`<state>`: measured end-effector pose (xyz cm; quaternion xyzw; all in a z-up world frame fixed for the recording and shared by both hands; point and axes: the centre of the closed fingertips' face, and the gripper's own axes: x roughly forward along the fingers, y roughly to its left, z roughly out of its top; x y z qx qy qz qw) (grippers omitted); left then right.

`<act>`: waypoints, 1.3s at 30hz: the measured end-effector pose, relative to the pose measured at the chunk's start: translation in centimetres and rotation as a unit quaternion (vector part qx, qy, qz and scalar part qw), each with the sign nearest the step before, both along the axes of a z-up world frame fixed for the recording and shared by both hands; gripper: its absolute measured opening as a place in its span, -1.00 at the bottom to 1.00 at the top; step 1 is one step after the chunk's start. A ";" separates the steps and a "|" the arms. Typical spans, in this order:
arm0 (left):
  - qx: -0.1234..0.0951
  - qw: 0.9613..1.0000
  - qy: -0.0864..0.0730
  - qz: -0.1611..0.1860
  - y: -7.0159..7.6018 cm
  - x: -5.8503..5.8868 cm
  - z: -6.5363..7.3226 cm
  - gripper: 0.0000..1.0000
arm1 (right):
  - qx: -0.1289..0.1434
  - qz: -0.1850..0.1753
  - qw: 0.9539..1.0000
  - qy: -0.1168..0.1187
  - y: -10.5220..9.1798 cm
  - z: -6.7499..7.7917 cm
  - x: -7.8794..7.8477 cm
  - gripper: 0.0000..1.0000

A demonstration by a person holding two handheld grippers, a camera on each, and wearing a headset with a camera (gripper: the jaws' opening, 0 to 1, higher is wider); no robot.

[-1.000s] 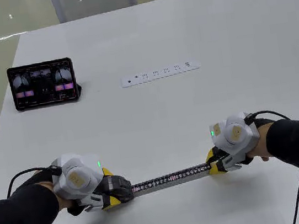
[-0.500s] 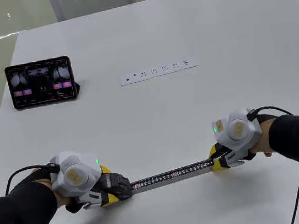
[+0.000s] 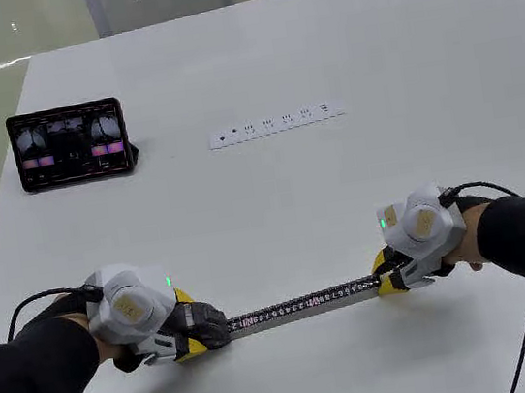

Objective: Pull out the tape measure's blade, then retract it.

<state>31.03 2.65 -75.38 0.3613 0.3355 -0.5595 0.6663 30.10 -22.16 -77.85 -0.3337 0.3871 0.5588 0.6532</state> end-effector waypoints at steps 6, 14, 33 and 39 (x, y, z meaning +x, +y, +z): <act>0.000 1.000 0.000 0.000 0.0 -0.1 0.1 -0.34 | -0.003 -0.001 1.000 -0.001 -0.4 0.0 -0.1 -0.82; 0.001 1.000 0.000 0.000 0.0 0.0 0.0 -0.34 | 0.000 -0.007 1.000 0.001 -0.5 0.1 -0.1 -0.81; 0.028 1.000 -0.006 -0.013 -0.3 0.0 -0.1 -0.31 | -0.037 0.047 0.998 -0.013 -0.2 0.1 -0.2 -0.75; 0.034 0.999 -0.003 -0.013 -0.2 -0.2 0.1 -0.31 | -0.041 0.053 0.998 -0.018 -0.1 0.1 -0.2 -0.75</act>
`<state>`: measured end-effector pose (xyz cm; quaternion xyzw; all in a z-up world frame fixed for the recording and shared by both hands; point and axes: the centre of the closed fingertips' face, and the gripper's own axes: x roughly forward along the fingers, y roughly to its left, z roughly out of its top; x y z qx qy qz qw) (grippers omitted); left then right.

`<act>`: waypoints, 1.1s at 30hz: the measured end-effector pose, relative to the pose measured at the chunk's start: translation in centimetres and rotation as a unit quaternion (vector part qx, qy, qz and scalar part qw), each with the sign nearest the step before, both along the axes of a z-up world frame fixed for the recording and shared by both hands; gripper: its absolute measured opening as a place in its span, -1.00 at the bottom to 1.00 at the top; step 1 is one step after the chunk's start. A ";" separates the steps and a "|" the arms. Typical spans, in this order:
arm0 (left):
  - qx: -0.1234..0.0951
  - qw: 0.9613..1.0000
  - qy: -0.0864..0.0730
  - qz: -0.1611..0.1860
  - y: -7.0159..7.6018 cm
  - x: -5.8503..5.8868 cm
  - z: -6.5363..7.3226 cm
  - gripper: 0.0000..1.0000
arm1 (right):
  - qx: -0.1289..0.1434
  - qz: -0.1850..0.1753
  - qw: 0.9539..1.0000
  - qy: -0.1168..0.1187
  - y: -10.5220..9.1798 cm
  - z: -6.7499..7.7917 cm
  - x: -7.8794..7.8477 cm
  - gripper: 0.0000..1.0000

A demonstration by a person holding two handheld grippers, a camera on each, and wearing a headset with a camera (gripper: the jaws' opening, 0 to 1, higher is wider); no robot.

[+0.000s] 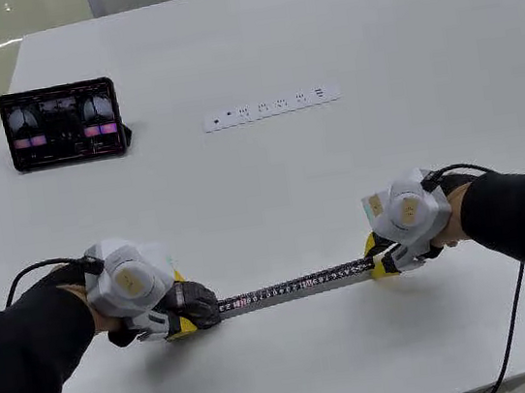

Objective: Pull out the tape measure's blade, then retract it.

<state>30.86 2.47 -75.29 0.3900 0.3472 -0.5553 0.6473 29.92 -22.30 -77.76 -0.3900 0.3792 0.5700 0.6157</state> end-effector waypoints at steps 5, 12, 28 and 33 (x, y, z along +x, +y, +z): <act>-0.011 1.000 0.008 -0.003 -0.3 -0.1 0.7 -0.32 | -0.007 0.035 0.999 -0.011 0.1 0.1 -0.7 -0.74; -0.023 1.000 0.007 -0.017 -1.2 -0.1 2.0 -0.28 | -0.011 0.039 0.999 -0.007 -0.7 0.5 -0.9 -0.69; -0.035 0.999 0.025 0.016 0.2 0.1 3.7 0.09 | 0.001 0.022 1.000 -0.010 -0.9 2.6 -1.0 -0.50; -0.075 0.994 0.047 0.065 -0.1 0.0 4.4 0.21 | 0.019 -0.024 0.999 -0.013 -0.8 3.2 -0.6 -0.38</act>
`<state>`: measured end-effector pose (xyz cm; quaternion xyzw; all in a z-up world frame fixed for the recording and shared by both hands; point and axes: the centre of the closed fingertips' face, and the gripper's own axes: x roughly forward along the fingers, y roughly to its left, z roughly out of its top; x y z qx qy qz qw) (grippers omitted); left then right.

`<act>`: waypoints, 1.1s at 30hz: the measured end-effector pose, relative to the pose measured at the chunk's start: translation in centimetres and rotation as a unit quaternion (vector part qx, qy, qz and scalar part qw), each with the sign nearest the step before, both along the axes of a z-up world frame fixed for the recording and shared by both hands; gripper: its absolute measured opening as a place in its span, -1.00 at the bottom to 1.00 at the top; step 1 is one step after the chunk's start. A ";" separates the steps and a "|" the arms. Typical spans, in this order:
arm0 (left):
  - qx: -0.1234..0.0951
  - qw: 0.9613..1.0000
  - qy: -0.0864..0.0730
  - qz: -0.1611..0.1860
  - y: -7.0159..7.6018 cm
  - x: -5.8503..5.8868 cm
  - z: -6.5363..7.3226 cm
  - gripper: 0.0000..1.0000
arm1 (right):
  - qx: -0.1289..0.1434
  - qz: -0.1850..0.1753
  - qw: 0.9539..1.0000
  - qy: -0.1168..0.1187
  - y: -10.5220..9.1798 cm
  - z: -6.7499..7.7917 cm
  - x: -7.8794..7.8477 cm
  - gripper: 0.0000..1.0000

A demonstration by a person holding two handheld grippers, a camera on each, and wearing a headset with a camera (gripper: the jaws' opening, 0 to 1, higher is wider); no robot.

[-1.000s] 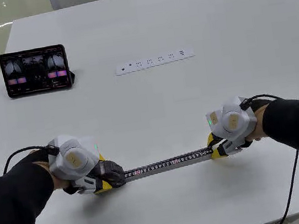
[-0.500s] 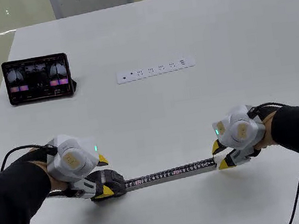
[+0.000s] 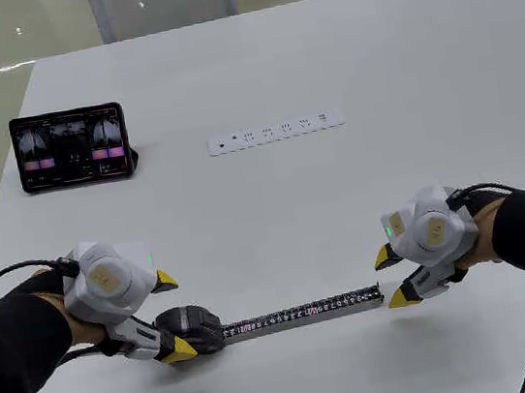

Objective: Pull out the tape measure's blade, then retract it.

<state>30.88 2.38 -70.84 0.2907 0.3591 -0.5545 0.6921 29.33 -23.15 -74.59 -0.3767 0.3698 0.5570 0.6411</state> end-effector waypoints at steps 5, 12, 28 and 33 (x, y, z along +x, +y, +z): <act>0.000 1.000 0.003 0.020 1.0 -0.3 -0.3 0.36 | 0.023 -0.034 0.999 0.003 -0.3 0.5 -0.2 -0.31; 0.005 0.999 0.019 0.042 2.1 -1.2 -1.0 0.48 | 0.047 -0.075 0.996 -0.002 -1.0 0.8 -0.7 -0.26; -0.078 0.983 0.038 0.165 1.6 -1.9 0.8 0.74 | 0.111 -0.162 0.980 -0.021 -1.5 2.4 -1.9 -0.01; -0.109 0.969 0.035 0.218 2.8 -1.9 1.0 0.81 | 0.129 -0.186 0.974 -0.029 -2.1 2.8 -2.3 0.04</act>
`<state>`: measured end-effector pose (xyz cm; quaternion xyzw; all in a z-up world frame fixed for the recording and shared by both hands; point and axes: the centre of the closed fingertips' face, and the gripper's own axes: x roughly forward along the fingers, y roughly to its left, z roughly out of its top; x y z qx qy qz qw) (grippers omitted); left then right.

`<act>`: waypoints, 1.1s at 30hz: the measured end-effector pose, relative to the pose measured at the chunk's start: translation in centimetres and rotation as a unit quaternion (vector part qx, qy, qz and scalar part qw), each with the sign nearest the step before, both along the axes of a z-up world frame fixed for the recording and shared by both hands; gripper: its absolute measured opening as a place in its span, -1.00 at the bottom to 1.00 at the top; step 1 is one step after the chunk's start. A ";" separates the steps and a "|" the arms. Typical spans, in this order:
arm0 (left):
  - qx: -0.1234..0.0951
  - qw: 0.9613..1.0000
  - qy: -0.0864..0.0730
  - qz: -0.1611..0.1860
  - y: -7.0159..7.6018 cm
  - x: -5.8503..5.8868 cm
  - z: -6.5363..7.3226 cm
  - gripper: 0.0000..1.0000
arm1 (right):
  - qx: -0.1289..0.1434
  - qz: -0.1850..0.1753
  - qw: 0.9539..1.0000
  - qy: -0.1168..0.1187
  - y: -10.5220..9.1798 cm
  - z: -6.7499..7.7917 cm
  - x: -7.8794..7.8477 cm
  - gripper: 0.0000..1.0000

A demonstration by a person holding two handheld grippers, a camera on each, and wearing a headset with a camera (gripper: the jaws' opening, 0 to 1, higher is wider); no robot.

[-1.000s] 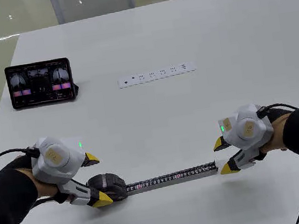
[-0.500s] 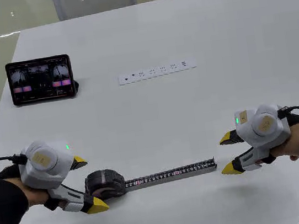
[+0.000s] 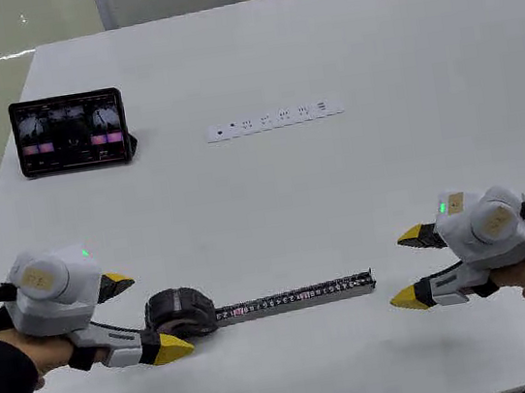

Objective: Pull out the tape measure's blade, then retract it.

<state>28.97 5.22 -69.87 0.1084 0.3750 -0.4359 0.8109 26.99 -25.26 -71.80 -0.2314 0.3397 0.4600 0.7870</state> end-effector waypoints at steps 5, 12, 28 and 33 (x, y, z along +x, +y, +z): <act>-0.005 0.999 -0.009 0.031 1.5 -0.2 -0.1 0.89 | 0.003 -0.019 1.000 -0.004 -0.9 -0.2 -0.4 0.10; 0.016 0.997 -0.050 0.053 3.4 -0.3 0.4 0.94 | 0.015 -0.047 0.999 -0.008 -2.1 -0.2 -0.8 0.20; 0.001 0.991 -0.083 0.108 6.0 -2.6 0.6 0.98 | 0.044 -0.089 0.995 -0.026 -5.7 1.3 -2.5 0.45; 0.002 0.988 -0.082 0.129 7.0 -3.3 0.6 0.98 | 0.059 -0.120 0.990 -0.032 -6.5 2.2 -3.2 0.63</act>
